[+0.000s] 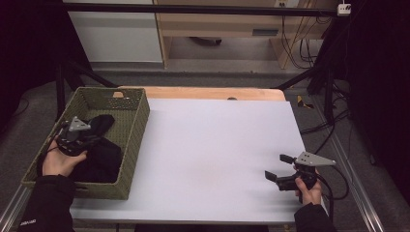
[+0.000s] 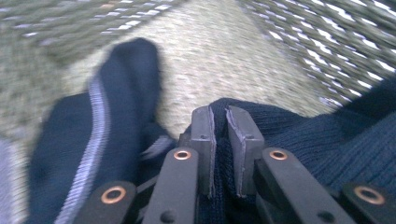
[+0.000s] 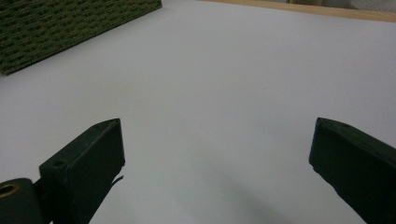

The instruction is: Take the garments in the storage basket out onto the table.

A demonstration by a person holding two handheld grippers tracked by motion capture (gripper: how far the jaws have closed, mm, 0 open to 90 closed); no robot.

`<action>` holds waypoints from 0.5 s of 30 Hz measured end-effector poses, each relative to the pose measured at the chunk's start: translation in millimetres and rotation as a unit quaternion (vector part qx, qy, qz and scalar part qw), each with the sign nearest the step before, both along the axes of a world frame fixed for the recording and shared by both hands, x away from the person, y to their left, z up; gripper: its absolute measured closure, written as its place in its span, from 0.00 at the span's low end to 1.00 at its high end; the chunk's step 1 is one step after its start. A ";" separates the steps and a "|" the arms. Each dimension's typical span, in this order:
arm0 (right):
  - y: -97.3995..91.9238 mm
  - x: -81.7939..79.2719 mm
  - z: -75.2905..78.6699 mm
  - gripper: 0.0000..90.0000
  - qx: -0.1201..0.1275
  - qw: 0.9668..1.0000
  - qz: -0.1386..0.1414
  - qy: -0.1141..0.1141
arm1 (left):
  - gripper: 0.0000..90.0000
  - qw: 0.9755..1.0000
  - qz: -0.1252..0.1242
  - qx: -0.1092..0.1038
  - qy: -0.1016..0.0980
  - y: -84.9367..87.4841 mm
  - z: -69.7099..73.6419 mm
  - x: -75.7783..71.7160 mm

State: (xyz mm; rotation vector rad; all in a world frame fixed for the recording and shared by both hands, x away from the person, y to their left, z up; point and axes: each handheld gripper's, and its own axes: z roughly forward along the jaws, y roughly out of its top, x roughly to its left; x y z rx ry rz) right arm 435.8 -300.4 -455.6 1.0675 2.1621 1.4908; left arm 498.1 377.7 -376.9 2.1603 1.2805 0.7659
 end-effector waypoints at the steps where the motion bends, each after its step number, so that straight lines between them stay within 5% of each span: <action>1: 0.0 0.1 -0.2 0.04 -0.001 1.000 0.000 0.000 | 0.90 1.000 0.020 0.005 -0.006 6.6 0.2 -0.3; 6: 0.7 0.4 -0.5 0.04 -0.001 1.000 0.001 -0.001 | 0.89 1.000 0.018 0.012 0.013 11.6 -11.6 1.9; 9: 0.7 0.5 -0.6 0.04 -0.001 1.000 0.001 0.000 | 0.86 1.000 0.013 -0.002 0.022 12.1 -20.5 3.7; 12: 0.7 0.3 -0.7 0.04 -0.001 1.000 0.000 0.000 | 0.79 1.000 0.010 -0.012 0.004 14.9 -19.8 2.6; 14: 0.2 0.2 -0.3 0.04 -0.001 1.000 0.000 0.000 | 0.59 1.000 0.012 -0.019 -0.016 17.2 -14.8 -1.0; 15: 0.1 0.2 -0.3 0.04 -0.002 1.000 0.000 -0.001 | 0.37 0.999 0.018 -0.040 -0.028 20.1 -9.7 -5.2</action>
